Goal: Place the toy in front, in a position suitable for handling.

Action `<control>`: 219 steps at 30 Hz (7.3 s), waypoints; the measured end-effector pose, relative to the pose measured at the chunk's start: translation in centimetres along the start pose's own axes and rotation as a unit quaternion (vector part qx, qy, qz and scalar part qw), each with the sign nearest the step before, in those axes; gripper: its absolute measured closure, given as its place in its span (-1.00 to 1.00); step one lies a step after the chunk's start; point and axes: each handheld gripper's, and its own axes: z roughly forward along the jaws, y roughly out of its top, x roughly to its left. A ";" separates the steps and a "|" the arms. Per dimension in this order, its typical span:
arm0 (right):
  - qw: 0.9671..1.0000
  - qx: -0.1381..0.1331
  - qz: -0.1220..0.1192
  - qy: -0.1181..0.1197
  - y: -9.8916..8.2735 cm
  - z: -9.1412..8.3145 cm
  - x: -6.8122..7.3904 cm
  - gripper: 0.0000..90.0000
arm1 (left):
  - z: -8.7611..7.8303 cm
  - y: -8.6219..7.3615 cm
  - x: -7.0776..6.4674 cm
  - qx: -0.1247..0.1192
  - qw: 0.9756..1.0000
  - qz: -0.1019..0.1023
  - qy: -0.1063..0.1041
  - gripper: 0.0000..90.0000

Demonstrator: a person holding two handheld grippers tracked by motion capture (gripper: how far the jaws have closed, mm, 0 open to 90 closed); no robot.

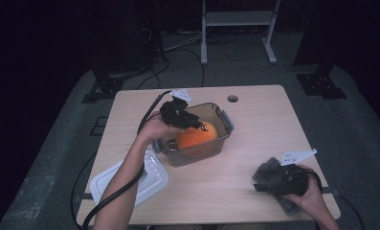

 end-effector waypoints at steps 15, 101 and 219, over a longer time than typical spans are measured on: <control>1.000 -0.002 0.002 -0.002 0.0 -0.1 0.0 -0.26 | -2.8 -0.6 -1.6 -0.030 0.999 0.015 -0.002 0.27; 1.000 0.002 0.012 -0.015 -0.5 -0.2 -0.2 -0.36 | -12.9 -16.3 -7.0 -0.098 0.989 -0.030 0.109 -0.79; 1.000 -0.002 0.010 -0.015 -0.5 -0.5 -0.1 -0.36 | -13.9 -24.5 -8.6 -0.034 0.993 -0.025 0.113 0.48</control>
